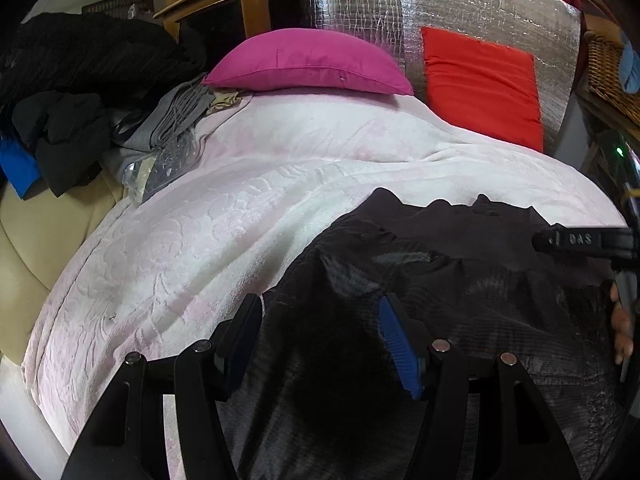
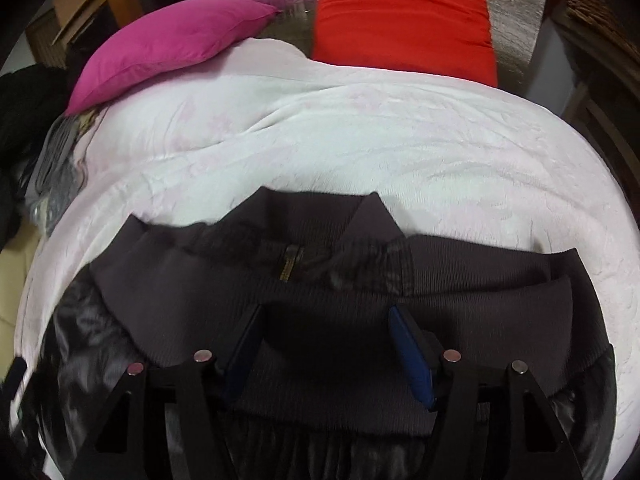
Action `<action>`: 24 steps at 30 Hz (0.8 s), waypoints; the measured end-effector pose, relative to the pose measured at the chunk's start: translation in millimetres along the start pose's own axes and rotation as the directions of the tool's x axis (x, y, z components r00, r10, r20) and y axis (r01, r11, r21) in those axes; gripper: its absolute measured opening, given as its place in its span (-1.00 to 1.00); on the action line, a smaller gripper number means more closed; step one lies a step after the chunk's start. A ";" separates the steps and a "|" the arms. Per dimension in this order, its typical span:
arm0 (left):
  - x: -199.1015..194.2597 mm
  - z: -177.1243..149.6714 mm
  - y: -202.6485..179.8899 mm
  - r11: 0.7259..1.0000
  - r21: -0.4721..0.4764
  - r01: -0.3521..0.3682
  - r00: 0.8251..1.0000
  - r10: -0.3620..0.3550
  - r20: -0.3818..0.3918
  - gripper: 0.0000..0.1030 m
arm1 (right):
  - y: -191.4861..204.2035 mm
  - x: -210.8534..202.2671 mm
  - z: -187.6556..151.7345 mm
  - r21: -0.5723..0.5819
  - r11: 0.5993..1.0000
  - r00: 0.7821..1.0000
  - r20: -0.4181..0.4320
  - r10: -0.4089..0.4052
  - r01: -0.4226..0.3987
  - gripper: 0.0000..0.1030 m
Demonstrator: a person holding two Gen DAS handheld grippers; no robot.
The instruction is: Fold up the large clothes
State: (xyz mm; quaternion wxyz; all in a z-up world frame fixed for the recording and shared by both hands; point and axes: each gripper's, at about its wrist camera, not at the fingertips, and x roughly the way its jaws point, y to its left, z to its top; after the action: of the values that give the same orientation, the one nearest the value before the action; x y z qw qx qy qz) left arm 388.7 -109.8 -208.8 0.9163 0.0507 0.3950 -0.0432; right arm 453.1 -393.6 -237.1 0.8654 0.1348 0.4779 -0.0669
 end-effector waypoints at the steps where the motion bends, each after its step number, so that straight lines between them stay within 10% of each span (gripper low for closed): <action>1: -0.1 -0.2 -0.8 1.000 0.003 0.000 1.000 0.000 0.000 0.20 | -0.2 1.1 1.6 0.003 1.000 1.000 -0.002 -0.004 0.004 0.31; 15: -5.5 -2.9 -3.9 1.000 0.013 0.011 1.000 -0.011 0.003 0.21 | -42.9 -62.6 -31.7 0.094 0.993 0.993 0.107 0.057 -0.067 0.32; 24: 7.5 -2.2 7.7 0.999 -0.035 0.020 0.998 -0.023 -0.063 0.46 | -170.2 -108.3 -99.0 0.369 0.929 0.988 0.133 -0.075 0.021 0.41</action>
State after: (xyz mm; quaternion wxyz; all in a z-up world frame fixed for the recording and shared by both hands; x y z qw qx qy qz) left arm 393.2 -102.2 -215.3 0.9036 0.0319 0.4248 -0.0446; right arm 273.5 -528.0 -224.5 0.8555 0.2769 0.3963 -0.1854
